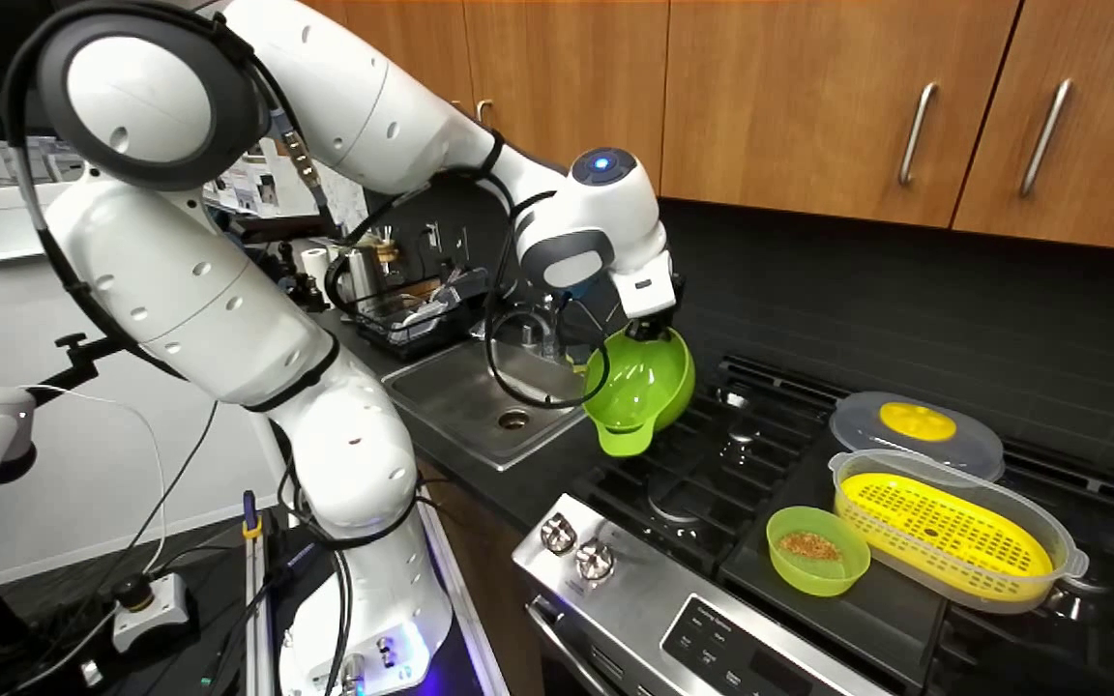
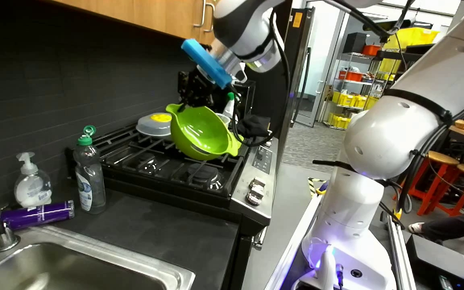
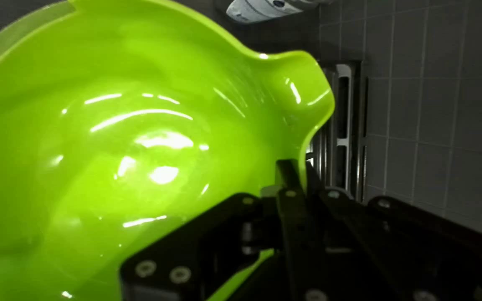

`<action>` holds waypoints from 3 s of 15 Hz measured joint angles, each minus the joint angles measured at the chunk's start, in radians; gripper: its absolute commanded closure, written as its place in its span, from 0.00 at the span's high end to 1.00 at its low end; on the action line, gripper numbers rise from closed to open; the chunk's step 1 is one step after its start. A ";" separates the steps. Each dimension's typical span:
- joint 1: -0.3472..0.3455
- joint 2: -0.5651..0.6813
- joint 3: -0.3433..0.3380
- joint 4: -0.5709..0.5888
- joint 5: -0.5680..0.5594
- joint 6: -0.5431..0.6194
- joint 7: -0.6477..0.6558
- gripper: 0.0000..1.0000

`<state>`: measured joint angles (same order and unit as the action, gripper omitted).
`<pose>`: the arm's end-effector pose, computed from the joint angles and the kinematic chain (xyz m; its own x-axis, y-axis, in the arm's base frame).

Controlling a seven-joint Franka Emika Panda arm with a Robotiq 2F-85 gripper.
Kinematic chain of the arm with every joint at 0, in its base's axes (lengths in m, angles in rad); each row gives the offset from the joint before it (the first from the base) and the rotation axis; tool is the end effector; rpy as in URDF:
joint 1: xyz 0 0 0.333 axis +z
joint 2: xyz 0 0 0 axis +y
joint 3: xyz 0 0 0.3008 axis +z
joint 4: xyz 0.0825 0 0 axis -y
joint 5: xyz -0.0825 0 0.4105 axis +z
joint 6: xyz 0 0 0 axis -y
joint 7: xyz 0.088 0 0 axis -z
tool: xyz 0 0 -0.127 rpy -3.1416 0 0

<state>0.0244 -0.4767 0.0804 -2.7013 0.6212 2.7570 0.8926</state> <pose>0.4475 0.0251 0.3843 0.2911 -0.9523 -0.0919 -0.7974 -0.1885 -0.5733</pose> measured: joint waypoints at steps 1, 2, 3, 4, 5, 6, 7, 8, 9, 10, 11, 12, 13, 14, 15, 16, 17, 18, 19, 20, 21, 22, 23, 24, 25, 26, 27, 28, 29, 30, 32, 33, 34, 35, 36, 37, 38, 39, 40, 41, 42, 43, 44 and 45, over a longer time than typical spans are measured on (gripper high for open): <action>0.000 -0.016 0.004 -0.045 0.000 0.035 0.001 0.01; 0.000 -0.036 0.012 -0.092 0.000 0.075 0.003 0.01; -0.012 -0.044 0.035 -0.116 0.004 0.104 0.004 0.01; -0.033 -0.044 0.069 -0.114 0.013 0.122 0.007 0.01; -0.054 -0.045 0.109 -0.110 0.017 0.137 0.019 0.01; -0.076 -0.044 0.153 -0.104 0.018 0.149 0.033 0.01; -0.099 -0.045 0.202 -0.096 0.018 0.156 0.052 0.01; -0.122 -0.050 0.252 -0.090 0.018 0.160 0.074 0.01; -0.145 -0.061 0.303 -0.086 0.018 0.160 0.096 0.01; -0.168 -0.074 0.353 -0.082 0.018 0.160 0.114 0.01; -0.192 -0.090 0.407 -0.078 0.017 0.159 0.134 0.01; -0.208 -0.108 0.449 -0.077 0.017 0.155 0.148 0.01; -0.222 -0.127 0.488 -0.077 0.017 0.149 0.161 0.01; -0.232 -0.146 0.519 -0.076 0.017 0.142 0.168 0.01; -0.240 -0.165 0.544 -0.076 0.017 0.133 0.173 0.01; -0.245 -0.185 0.562 -0.076 0.017 0.121 0.175 0.01; -0.248 -0.203 0.571 -0.076 0.017 0.106 0.175 0.01; -0.249 -0.219 0.571 -0.076 0.017 0.090 0.173 0.01; -0.249 -0.235 0.565 -0.076 0.017 0.073 0.170 0.01; -0.250 -0.249 0.552 -0.077 0.017 0.055 0.163 0.01; -0.250 -0.259 0.533 -0.077 0.017 0.038 0.150 0.01; -0.250 -0.268 0.510 -0.077 0.017 0.022 0.134 0.01; -0.251 -0.276 0.487 -0.077 0.017 0.009 0.117 0.01; -0.252 -0.282 0.465 -0.077 0.017 0.000 0.101 0.01; -0.252 -0.287 0.446 -0.077 0.017 -0.008 0.088 0.01; -0.252 -0.292 0.433 -0.077 0.016 -0.015 0.079 0.01; -0.245 -0.294 0.413 -0.078 -0.014 -0.016 0.087 0.01; -0.235 -0.294 0.394 -0.076 -0.053 -0.016 0.106 0.01; -0.226 -0.292 0.377 -0.073 -0.090 -0.016 0.128 0.01; -0.217 -0.289 0.362 -0.069 -0.124 -0.016 0.153 0.01; -0.203 -0.276 0.347 -0.052 -0.175 -0.016 0.202 0.01; -0.199 -0.263 0.347 -0.037 -0.199 -0.016 0.229 0.01; -0.195 -0.246 0.348 -0.020 -0.224 -0.016 0.257 0.01; -0.195 -0.226 0.353 -0.001 -0.253 -0.016 0.285 0.01; -0.197 -0.203 0.359 0.019 -0.286 -0.018 0.316 0.01; -0.202 -0.179 0.366 0.038 -0.321 -0.022 0.346 0.01; -0.212 -0.156 0.372 0.055 -0.361 -0.031 0.378 0.01; -0.222 -0.135 0.375 0.069 -0.399 -0.041 0.405 0.01; -0.232 -0.116 0.375 0.081 -0.436 -0.055 0.430 0.01; -0.243 -0.101 0.374 0.090 -0.472 -0.067 0.452 0.01; -0.254 -0.088 0.371 0.096 -0.508 -0.081 0.471 0.01; -0.263 -0.078 0.366 0.100 -0.542 -0.095 0.487 0.01; -0.270 -0.071 0.359 0.102 -0.573 -0.107 0.498 0.01; -0.273 -0.066 0.352 0.102 -0.600 -0.117 0.508 0.01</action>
<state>-0.2485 -0.5426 0.4319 -2.5995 0.0215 2.6400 1.4004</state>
